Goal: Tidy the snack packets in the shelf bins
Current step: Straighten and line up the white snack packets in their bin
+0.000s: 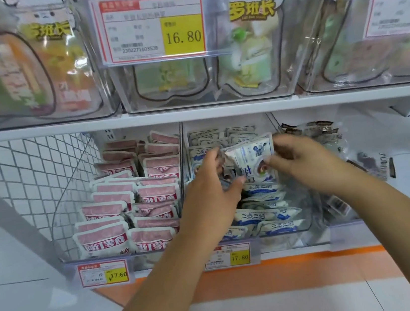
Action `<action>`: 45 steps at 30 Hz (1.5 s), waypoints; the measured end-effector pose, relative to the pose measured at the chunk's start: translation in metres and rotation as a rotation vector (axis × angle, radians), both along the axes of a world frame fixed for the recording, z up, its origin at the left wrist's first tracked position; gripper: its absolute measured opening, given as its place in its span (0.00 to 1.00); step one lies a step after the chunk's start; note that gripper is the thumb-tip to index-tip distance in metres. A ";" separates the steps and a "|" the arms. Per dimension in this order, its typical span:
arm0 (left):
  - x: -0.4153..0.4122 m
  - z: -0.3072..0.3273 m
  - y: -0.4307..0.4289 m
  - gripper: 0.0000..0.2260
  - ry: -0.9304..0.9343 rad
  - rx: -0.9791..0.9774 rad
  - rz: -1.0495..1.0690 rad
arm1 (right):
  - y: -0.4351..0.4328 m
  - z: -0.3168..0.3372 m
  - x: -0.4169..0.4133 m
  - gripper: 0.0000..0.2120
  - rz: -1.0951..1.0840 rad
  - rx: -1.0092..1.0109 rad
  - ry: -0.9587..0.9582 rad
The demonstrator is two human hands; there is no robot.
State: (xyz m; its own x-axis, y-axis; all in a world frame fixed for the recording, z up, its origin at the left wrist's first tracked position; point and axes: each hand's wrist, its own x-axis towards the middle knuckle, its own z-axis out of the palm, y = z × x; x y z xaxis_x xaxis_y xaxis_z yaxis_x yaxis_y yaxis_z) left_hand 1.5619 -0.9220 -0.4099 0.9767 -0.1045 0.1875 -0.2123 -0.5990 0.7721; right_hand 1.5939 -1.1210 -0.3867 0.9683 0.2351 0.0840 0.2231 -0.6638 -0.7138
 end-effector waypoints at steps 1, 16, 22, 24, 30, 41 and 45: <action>0.002 0.001 0.001 0.32 -0.014 -0.115 0.021 | 0.001 0.002 -0.001 0.03 0.007 0.034 -0.002; 0.015 -0.001 -0.006 0.13 -0.017 0.235 -0.089 | 0.007 0.008 -0.012 0.09 -0.266 0.253 -0.205; 0.007 -0.002 -0.001 0.18 -0.057 0.587 -0.259 | -0.001 0.019 -0.006 0.05 0.050 -0.279 -0.133; 0.004 -0.004 0.003 0.18 -0.080 0.546 -0.218 | 0.008 0.018 0.005 0.07 0.161 -0.554 -0.093; -0.001 -0.003 0.001 0.23 -0.037 0.578 -0.195 | 0.021 0.022 0.023 0.10 0.251 -0.691 0.269; 0.006 -0.004 0.004 0.20 -0.067 0.617 -0.280 | 0.032 0.042 0.048 0.19 0.310 -0.784 0.471; 0.005 -0.005 0.004 0.20 -0.064 0.611 -0.289 | 0.036 0.019 0.056 0.25 0.311 -1.051 0.400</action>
State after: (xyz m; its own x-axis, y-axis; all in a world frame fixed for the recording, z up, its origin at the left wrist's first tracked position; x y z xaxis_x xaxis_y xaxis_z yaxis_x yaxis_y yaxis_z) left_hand 1.5671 -0.9184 -0.4147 0.8825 -0.4654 0.0680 -0.4635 -0.8359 0.2939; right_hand 1.6497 -1.0849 -0.3681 0.7700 0.2388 -0.5917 0.3634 -0.9264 0.0991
